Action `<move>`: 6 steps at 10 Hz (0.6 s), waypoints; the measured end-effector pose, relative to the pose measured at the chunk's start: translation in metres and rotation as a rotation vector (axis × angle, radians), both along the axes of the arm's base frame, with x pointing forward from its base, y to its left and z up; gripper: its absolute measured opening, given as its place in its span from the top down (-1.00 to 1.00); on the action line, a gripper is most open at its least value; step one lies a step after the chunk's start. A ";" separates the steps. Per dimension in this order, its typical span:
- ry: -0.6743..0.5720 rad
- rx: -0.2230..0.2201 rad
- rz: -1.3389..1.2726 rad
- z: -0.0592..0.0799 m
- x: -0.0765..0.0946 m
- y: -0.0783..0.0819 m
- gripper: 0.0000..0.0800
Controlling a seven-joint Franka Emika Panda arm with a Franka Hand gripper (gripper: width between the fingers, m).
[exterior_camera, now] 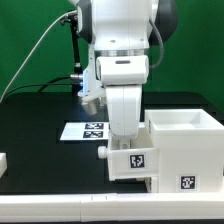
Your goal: Assemble drawer
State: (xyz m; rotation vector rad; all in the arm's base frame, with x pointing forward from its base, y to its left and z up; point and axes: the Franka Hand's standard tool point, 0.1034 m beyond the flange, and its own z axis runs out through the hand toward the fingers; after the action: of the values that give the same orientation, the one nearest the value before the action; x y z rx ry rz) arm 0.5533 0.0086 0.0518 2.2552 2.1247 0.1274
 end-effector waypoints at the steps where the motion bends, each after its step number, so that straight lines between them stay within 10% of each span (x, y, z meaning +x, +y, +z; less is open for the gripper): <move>1: -0.009 0.001 0.006 0.001 -0.002 0.002 0.89; 6: -0.028 -0.013 0.096 0.002 -0.001 0.000 0.89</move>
Offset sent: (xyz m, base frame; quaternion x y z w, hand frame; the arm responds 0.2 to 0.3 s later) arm -0.0150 0.0133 -0.0048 -0.0151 0.0006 -0.0995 0.9949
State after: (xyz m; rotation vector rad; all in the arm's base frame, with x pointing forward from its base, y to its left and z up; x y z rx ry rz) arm 0.5518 0.0081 0.0538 2.1320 2.2131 0.1463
